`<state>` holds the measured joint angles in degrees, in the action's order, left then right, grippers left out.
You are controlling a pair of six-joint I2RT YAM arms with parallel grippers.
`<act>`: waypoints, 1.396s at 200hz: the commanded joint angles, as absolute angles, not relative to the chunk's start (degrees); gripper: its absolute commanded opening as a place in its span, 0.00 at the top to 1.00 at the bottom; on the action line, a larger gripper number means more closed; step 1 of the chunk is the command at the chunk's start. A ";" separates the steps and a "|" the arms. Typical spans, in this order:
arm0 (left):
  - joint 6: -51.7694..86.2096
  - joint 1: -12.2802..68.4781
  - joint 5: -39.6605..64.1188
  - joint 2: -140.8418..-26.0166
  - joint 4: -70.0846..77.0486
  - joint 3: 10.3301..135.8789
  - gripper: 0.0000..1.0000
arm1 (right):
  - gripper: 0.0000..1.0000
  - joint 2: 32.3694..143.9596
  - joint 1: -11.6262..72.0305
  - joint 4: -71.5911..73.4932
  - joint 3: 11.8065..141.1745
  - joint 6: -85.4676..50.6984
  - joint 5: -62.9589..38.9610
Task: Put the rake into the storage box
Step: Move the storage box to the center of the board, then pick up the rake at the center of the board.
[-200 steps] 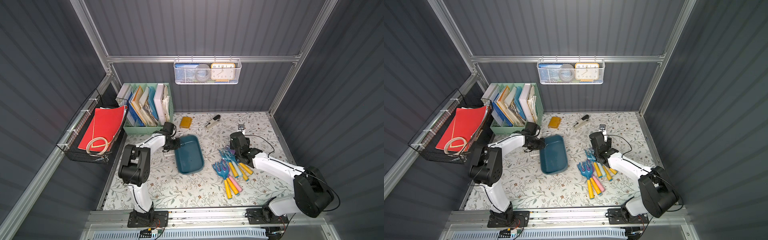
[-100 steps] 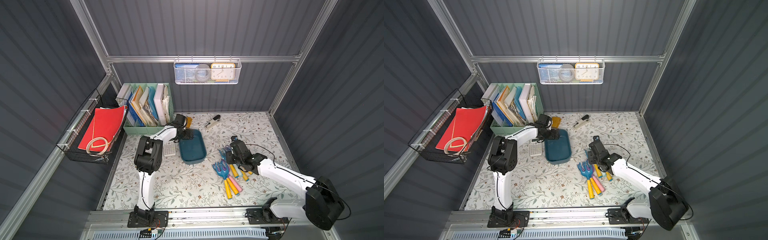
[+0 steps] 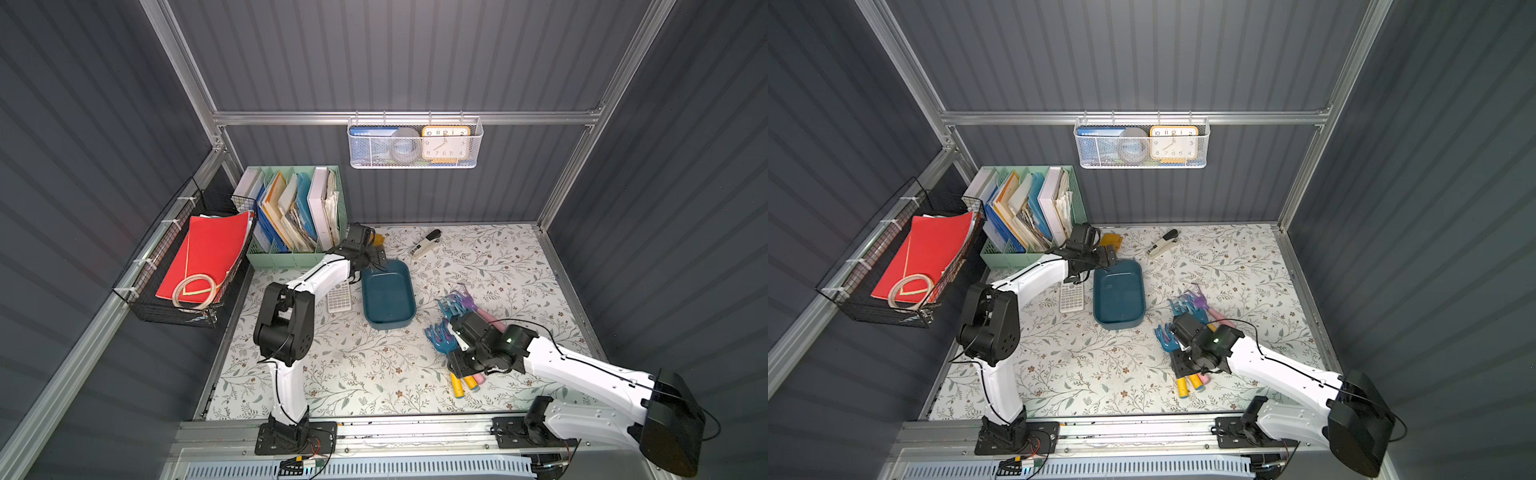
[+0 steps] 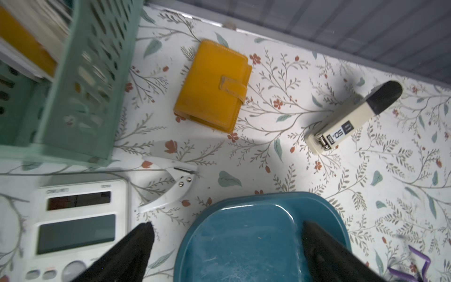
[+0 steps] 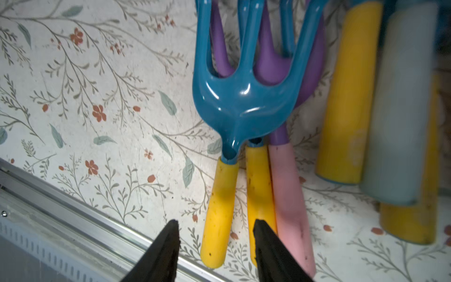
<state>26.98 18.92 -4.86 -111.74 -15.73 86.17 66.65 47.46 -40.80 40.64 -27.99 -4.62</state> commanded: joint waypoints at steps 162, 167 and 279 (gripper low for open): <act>24.44 18.76 -2.80 -106.04 -17.49 83.43 0.00 | 0.87 80.29 47.45 -31.53 42.21 -31.71 3.40; 23.51 18.72 -2.10 -106.32 -17.56 83.91 0.00 | 0.87 80.45 46.80 -31.16 43.38 -30.79 3.49; 14.22 15.12 36.59 -106.83 -15.22 85.15 0.01 | 0.91 99.81 35.50 -36.16 81.79 -15.27 -8.66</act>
<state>17.10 14.92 24.45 -106.89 -16.75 87.09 96.62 35.77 -33.32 77.03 -19.53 -4.36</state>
